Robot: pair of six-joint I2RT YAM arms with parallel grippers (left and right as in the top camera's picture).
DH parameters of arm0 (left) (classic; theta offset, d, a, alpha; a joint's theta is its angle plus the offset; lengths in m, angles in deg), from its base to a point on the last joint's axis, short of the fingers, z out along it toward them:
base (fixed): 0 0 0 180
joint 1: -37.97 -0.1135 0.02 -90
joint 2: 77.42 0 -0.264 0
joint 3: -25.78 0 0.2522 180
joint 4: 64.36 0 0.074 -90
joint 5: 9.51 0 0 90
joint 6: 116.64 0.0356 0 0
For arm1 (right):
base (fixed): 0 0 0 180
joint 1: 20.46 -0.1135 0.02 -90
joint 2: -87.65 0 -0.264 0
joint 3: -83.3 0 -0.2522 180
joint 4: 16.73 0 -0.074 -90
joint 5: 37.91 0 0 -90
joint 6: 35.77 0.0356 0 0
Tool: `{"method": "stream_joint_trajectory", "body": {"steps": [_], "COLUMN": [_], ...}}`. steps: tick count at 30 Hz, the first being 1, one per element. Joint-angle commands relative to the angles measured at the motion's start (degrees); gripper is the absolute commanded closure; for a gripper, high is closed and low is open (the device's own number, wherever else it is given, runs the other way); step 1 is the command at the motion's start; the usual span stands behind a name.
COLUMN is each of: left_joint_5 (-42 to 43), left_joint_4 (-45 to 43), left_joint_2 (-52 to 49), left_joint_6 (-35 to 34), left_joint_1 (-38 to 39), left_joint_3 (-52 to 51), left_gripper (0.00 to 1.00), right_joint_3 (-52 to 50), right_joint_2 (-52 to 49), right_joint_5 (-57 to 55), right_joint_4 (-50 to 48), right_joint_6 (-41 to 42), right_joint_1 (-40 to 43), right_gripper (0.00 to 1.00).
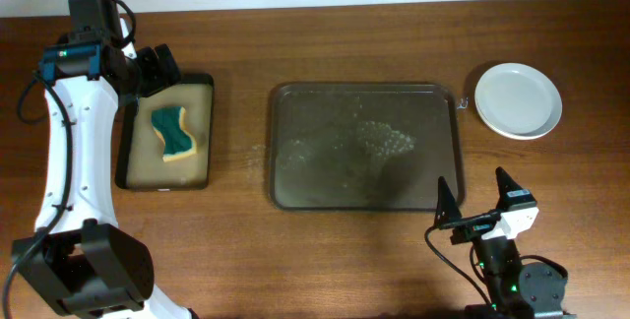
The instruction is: Clean dirty plates on tray and stack at the side
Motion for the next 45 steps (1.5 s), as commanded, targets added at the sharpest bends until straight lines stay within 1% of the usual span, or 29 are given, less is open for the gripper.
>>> {"method": "stream_joint_trajectory", "body": {"steps": [1,5,10,13,14,39,42,45], "left_joint_5": [0.44,0.44,0.44,0.44,0.42,0.44,0.42,1.05], "left_joint_4": [0.07,0.04,0.04,0.07,0.04,0.04,1.86,8.35], "left_joint_2": [-0.17,-0.17,-0.17,-0.17,-0.17,-0.33,-0.24,0.22], "left_joint_6": [0.28,0.28,0.28,0.28,0.26,0.28,0.31,0.28], "left_joint_1": [-0.2,-0.2,-0.2,-0.2,-0.2,-0.2,-0.28,-0.28], "left_joint_3": [0.42,0.42,0.42,0.42,0.42,0.39,0.39,0.04], "left_gripper": [0.01,0.01,0.01,0.01,0.01,0.01,0.01,0.01], "right_joint_3": [-3.08,-9.57,-9.6,-9.6,-9.6,-9.6,-9.6,-9.6], "right_joint_2": [0.7,0.7,0.7,0.7,0.7,0.7,0.7,0.7], "right_joint_5": [0.26,-0.09,-0.17,-1.77,-2.71,-2.71,-2.71,-2.71], "right_joint_4": [-3.41,-12.17,-10.75,-4.57,-3.82,-4.0,-4.0,-4.0], "right_joint_6": [-0.04,0.0,-0.98,-1.11,-1.09,-1.09,-1.09,-1.09], "right_joint_1": [-0.57,-0.57,-0.55,-0.52,-0.52,-0.52,-0.52,-0.52], "right_gripper": [0.02,0.02,0.02,0.02,0.02,0.02,0.02,0.02]}}
